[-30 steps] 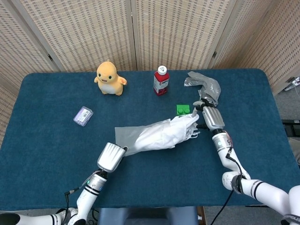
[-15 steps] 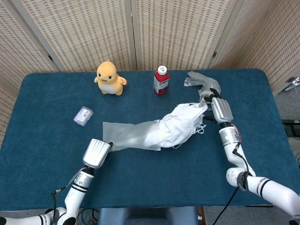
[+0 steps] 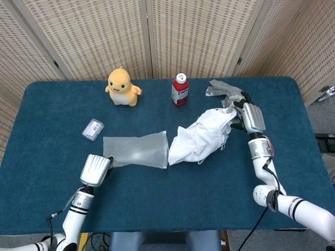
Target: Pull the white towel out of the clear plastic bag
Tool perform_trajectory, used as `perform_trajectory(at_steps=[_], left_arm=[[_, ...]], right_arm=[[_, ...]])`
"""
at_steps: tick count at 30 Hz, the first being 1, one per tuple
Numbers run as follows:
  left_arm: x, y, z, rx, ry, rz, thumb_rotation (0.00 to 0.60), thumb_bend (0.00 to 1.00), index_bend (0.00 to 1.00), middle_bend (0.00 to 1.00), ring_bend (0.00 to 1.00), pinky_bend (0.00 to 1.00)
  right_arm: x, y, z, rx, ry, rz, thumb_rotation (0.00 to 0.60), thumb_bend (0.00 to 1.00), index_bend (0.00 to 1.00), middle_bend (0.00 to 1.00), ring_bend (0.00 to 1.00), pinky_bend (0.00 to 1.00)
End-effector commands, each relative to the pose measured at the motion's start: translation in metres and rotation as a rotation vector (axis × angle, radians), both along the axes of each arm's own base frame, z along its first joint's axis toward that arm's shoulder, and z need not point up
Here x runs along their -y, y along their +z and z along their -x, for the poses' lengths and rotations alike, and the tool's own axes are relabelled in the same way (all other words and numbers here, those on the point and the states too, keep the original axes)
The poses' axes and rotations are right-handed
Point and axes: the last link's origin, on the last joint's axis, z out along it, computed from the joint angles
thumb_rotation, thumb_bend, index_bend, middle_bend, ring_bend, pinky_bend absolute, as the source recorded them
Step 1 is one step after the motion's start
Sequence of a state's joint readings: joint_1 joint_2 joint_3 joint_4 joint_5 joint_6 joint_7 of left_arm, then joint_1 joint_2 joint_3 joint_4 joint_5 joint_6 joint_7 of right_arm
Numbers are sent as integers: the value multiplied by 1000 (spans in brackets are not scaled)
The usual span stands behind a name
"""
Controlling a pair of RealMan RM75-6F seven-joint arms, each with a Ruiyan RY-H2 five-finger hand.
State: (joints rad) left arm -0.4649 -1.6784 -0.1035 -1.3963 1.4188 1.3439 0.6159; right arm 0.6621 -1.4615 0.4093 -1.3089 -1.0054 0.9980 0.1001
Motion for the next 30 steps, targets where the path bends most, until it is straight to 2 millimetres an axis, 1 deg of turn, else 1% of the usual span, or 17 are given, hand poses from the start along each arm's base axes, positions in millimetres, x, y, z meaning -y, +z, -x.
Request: perform_trajectory(at_steps=[1,5,15,18,20,23,25,26,27,28,29,30], left_arm=[[0,3,4,-3,9,-6,600,529,653,926,840,934],[-1,8,10,-1,25,-16,600,528,652,926,840,934],[-2,14,13,-6,27,-16,600,528,644,916,831,933],[-2,14,13,-3,28,-9,600,528,623,900,823,923],[-1,14,13,-5,24,-5,600,528,584,888,814,909],[-1,16,14,-4,24,-3,600,526,538,882,808,904],[-2,17,15,0,31,-1,600,527,526,879,806,900],[-2,17,16,2,33,0,600,519,504,877,805,897],[-2,18,16,4,36,5,600,509,481,875,804,895],[-1,19,17,8,38,10,600,488,429,872,801,892],[-1,19,17,9,40,13,600,463,371,869,799,890],[-1,21,17,4,39,12,600,440,318,867,797,889]], right_arm=[[0,3,0,10,-1,10,600,671,783,256,43,214],[-1,6,1,18,1,19,600,672,784,259,43,214],[-5,0,-1,13,19,1,600,672,782,260,43,214],[-7,-2,-3,15,34,-7,600,662,766,260,43,214],[-9,-3,-3,13,44,-11,600,651,703,259,43,214],[-10,-2,-2,6,50,-7,600,642,558,252,43,214],[-10,0,-1,6,48,-1,600,614,454,248,43,214],[-10,2,-1,7,46,3,600,575,396,246,43,214],[-11,3,0,7,44,6,600,516,331,244,43,214],[-11,4,1,6,43,6,600,453,273,242,43,214],[-12,4,1,4,42,7,600,363,203,241,43,214],[-13,5,2,1,43,7,600,244,121,239,43,214]])
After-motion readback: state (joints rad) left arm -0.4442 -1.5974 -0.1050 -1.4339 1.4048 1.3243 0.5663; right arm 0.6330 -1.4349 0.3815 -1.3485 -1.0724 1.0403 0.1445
